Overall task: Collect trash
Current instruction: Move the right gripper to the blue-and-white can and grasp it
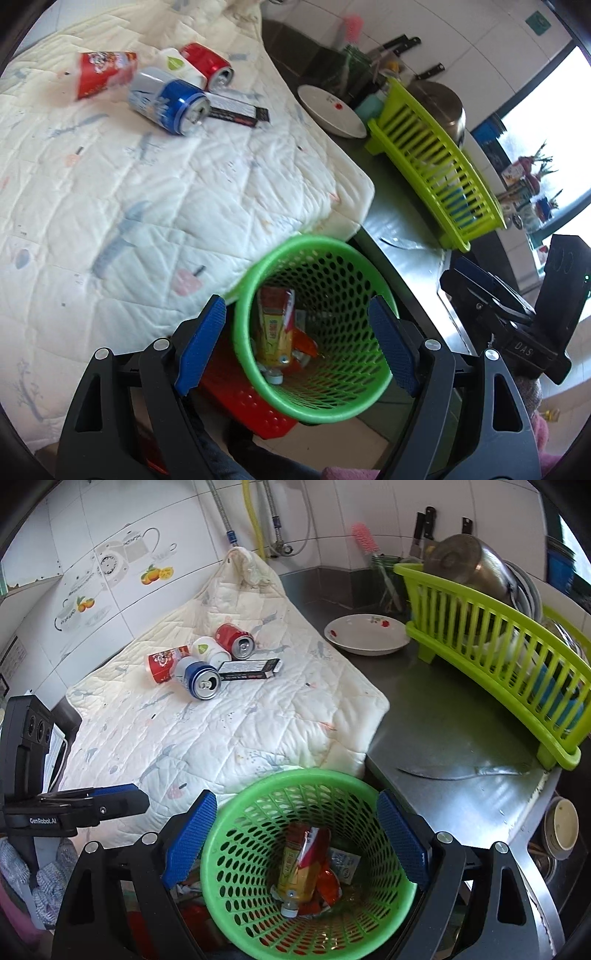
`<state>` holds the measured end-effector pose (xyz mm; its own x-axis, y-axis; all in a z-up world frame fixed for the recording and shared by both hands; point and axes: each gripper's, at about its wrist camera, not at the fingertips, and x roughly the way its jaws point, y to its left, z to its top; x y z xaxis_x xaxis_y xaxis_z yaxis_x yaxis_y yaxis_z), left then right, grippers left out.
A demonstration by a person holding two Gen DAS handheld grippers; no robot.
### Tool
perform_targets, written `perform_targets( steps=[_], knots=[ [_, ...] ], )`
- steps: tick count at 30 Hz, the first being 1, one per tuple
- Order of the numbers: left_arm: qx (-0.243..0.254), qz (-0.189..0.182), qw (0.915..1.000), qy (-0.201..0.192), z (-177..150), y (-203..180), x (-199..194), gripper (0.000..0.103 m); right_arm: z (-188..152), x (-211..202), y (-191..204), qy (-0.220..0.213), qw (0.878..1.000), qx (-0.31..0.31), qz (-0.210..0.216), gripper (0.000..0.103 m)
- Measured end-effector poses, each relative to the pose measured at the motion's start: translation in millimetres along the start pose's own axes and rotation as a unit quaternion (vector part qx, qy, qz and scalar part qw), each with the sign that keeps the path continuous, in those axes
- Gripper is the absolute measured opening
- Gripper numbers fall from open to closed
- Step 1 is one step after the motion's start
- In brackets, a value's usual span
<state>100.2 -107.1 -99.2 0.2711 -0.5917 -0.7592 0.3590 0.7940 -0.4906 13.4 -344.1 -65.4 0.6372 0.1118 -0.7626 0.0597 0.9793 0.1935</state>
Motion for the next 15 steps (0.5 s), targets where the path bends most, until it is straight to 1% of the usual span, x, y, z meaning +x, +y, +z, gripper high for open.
perform_targets(
  steps=[8, 12, 15],
  knots=[
    [-0.01, 0.047, 0.9979, -0.043, 17, 33, -27, 0.079, 27, 25, 31, 0.007, 0.999, -0.036, 0.018, 0.085],
    [-0.017, 0.07, 0.9957, -0.059, 25, 53, -38, 0.079, 41, 41, 48, 0.013, 0.998, -0.057, 0.029, 0.085],
    [-0.026, 0.08, 0.9943, -0.066, 31, 67, -44, 0.079, 52, 54, 63, 0.015, 0.996, -0.076, 0.035, 0.085]
  ],
)
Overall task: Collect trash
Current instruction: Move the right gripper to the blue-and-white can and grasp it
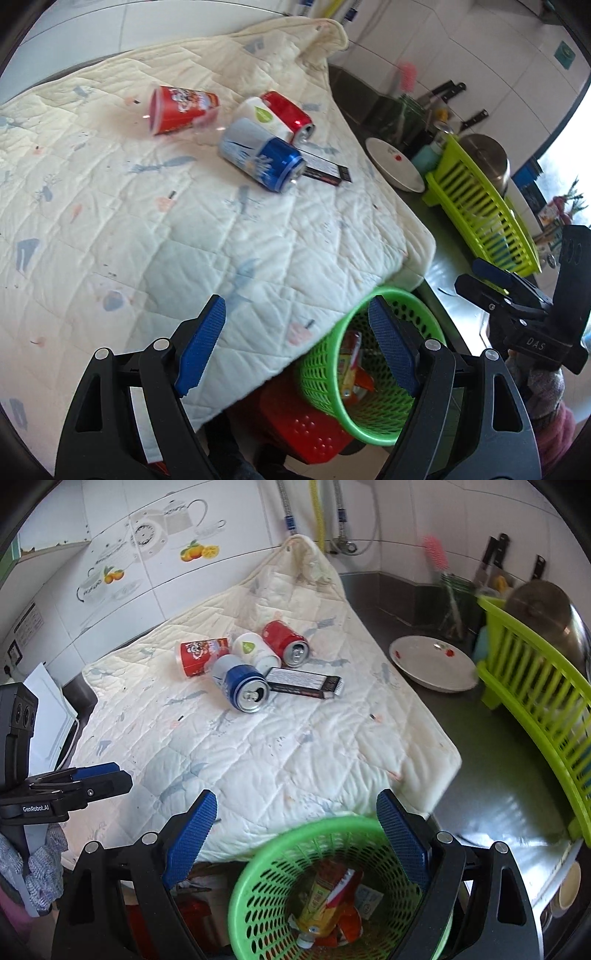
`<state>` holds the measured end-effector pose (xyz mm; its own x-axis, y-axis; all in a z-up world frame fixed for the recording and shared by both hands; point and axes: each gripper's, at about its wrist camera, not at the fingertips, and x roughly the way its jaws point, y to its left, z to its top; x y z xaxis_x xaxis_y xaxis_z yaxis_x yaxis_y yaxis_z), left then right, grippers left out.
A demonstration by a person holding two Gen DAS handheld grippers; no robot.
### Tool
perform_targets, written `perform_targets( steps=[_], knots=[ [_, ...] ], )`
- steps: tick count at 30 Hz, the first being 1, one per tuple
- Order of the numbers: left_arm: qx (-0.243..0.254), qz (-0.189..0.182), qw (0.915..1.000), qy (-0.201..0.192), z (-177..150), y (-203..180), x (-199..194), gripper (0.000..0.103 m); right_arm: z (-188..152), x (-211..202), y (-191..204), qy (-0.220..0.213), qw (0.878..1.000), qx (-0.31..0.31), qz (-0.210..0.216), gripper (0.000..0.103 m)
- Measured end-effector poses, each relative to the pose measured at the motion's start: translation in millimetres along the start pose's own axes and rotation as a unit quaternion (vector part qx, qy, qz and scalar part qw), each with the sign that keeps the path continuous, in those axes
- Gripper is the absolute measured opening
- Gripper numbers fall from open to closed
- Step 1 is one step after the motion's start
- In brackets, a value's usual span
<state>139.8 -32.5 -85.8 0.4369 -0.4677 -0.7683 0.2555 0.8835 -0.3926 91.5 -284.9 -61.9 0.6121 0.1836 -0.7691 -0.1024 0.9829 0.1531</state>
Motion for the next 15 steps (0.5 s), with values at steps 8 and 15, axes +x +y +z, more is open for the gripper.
perform_targets(
  steps=[8, 15],
  knots=[
    [-0.023, 0.018, 0.9995, -0.013, 15, 36, -5, 0.079, 38, 38, 35, 0.008, 0.999, -0.05, 0.012, 0.085],
    [-0.043, 0.03, 0.9984, -0.02, 28, 68, -6, 0.079, 69, 75, 65, 0.018, 0.996, -0.089, 0.018, 0.085]
  ],
)
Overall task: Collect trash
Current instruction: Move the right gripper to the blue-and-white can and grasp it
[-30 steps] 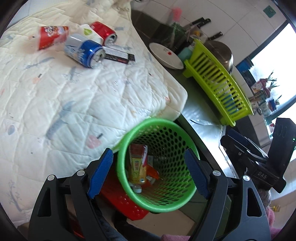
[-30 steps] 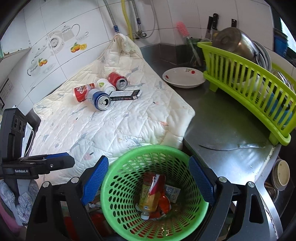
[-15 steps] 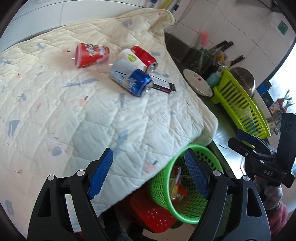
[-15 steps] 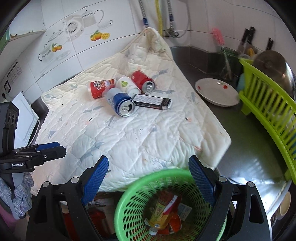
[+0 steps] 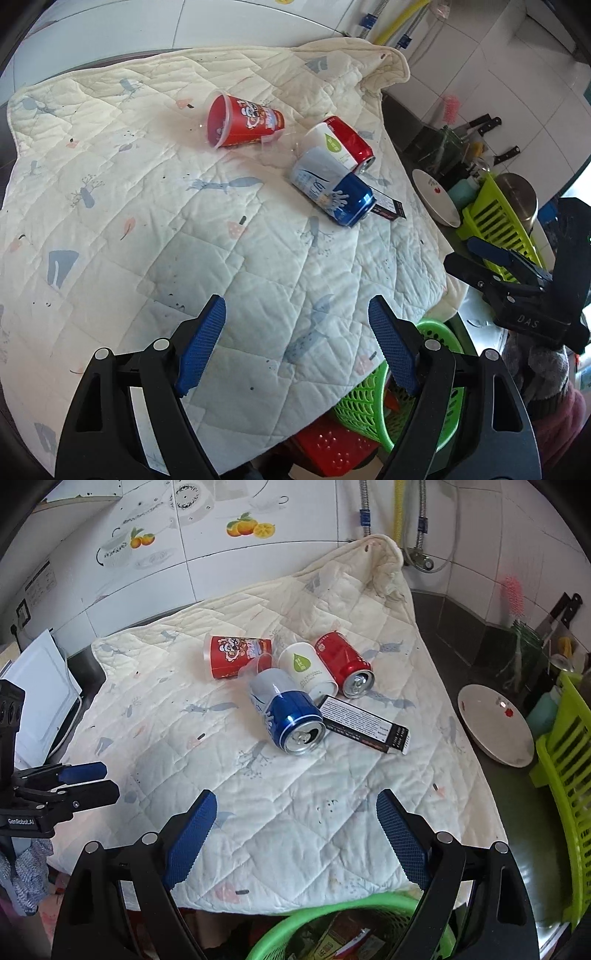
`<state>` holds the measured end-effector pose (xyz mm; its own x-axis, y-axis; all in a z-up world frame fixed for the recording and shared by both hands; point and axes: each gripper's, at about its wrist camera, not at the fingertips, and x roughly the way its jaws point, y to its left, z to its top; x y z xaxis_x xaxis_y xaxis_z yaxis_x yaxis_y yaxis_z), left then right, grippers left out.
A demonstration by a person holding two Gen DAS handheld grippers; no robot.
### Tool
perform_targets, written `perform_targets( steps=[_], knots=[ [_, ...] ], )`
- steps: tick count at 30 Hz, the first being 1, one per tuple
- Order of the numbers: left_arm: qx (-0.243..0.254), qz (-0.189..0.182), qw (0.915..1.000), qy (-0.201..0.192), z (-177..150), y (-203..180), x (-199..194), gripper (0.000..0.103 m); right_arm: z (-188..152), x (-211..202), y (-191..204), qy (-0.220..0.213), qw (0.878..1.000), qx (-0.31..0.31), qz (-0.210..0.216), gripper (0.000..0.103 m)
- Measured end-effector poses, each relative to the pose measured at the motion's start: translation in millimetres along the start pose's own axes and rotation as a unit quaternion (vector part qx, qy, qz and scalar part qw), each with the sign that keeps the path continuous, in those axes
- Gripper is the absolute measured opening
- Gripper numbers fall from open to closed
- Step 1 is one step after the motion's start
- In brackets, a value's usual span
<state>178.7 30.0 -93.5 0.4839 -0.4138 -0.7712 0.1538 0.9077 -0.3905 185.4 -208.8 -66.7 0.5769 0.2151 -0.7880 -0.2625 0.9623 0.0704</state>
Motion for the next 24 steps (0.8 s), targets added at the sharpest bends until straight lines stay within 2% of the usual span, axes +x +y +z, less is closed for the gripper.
perform_targets(
  steps=[12, 24],
  knots=[
    [-0.037, 0.017, 0.9992, -0.007, 26, 52, 2, 0.079, 53, 72, 26, 0.034, 0.997, -0.064, 0.001, 0.085],
    [-0.052, 0.027, 0.9982, -0.01, 50, 83, 11, 0.079, 83, 139, 28, 0.091, 0.99, -0.109, -0.009, 0.085]
  ],
)
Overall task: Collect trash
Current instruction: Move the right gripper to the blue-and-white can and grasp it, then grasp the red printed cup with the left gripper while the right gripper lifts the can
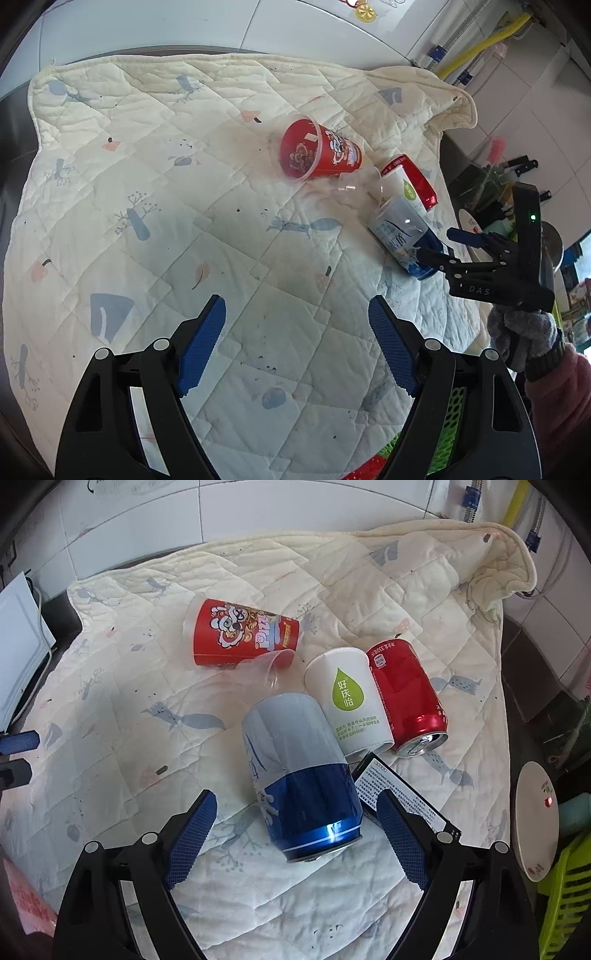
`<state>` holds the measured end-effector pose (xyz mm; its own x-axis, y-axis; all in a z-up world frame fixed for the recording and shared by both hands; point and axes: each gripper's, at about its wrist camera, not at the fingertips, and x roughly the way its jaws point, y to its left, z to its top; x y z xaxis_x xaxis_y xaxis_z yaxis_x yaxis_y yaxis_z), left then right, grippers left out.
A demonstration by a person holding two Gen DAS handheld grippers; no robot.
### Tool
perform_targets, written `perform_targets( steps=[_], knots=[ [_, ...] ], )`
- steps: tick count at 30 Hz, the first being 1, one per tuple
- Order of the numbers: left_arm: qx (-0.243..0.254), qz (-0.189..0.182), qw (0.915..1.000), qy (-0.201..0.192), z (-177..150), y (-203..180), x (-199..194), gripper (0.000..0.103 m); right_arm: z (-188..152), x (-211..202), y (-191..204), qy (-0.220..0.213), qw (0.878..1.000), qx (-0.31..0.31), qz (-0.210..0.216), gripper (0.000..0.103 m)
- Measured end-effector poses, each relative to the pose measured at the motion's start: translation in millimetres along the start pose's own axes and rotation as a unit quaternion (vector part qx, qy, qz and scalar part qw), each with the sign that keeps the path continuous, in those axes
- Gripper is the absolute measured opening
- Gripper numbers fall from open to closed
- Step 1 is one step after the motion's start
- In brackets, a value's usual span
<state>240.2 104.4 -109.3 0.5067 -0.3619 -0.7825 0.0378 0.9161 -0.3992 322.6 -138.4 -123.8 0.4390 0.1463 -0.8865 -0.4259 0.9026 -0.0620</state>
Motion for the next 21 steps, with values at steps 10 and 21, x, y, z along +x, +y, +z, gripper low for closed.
perform_targets(
  steps=[10, 21],
  knots=[
    [0.009, 0.005, 0.9999, -0.004, 26, 6, 15, 0.077, 13, 36, 5, 0.039, 0.998, -0.047, -0.019, 0.085],
    [0.037, -0.002, 0.9991, -0.022, 65, -4, 32, 0.077, 19, 58, 14, 0.053, 0.997, -0.057, -0.022, 0.083]
  ],
)
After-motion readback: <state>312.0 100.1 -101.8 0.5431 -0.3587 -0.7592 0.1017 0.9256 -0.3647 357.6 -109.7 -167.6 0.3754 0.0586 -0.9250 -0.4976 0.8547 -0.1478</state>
